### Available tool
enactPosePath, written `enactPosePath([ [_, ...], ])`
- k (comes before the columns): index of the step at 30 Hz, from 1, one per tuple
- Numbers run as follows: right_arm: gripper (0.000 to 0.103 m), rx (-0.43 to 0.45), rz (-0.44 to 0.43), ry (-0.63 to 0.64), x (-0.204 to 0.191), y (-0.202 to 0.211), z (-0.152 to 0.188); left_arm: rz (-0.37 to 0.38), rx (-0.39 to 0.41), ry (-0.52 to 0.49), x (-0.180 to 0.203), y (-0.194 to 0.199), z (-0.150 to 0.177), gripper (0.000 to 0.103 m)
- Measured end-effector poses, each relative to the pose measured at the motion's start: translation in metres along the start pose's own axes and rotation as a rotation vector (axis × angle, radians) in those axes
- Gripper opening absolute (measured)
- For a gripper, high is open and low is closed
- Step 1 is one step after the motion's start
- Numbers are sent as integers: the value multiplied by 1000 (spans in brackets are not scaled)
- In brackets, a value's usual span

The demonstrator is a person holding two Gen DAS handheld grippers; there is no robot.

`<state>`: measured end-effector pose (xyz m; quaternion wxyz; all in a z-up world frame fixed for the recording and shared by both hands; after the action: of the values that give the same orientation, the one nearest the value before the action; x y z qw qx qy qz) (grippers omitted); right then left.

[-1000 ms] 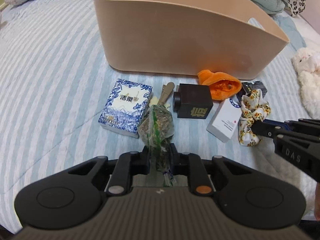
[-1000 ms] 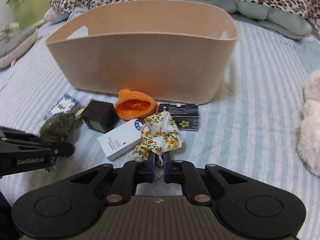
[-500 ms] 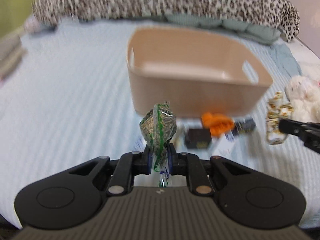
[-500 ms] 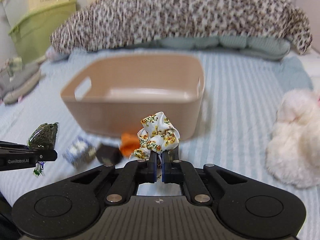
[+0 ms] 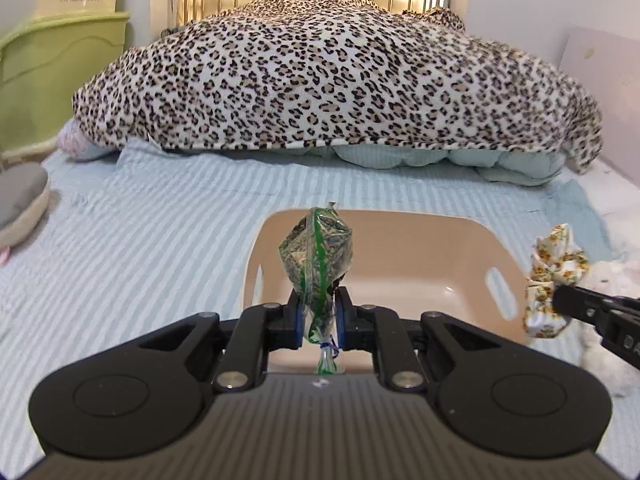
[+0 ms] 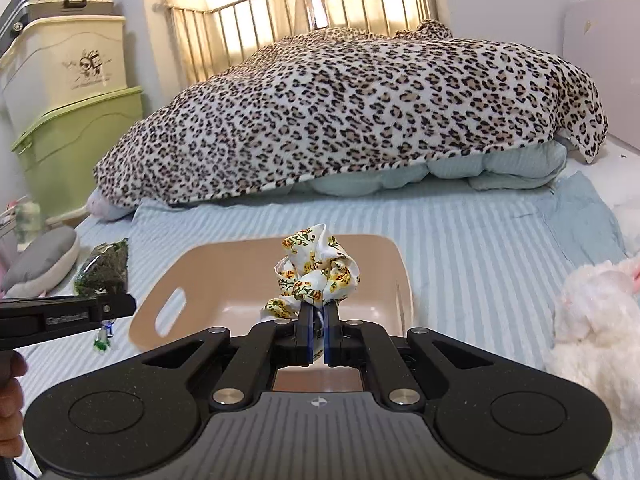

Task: Organize objects
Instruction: 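Carry both items over the beige basket and open both tools to drop them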

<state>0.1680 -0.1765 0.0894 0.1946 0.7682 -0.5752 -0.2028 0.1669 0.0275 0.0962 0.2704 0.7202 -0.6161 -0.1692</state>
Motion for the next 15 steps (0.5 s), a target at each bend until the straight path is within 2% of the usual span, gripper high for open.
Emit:
enactPosePath([
  [4,4,-40,50,6,0,-35,3,13,-75,37,7,-44,2,17],
  [7,4,-110,48,-7,1,-65,7,-26,-140,-12,18,-81,6,17],
  [11,5,-202,83,5,0,-98,18,-50,-277,-44,21,-127,24,17],
  [15,10,-267,83,-26,0,-112,29,-58,-370,-80,24,-149,41,19],
])
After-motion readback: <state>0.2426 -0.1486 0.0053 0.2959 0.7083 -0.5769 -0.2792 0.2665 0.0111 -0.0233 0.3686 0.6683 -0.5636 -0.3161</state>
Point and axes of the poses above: each gripper's, at about its wrist camera, not at the fingertips, and y roughly against the way its jaws point, x to its right, z to its underside, the point moved 1 cm from there along -y, roughly the way its jaws point, and after that the axes turned 5 degrees about y, right-handed, at the moved point
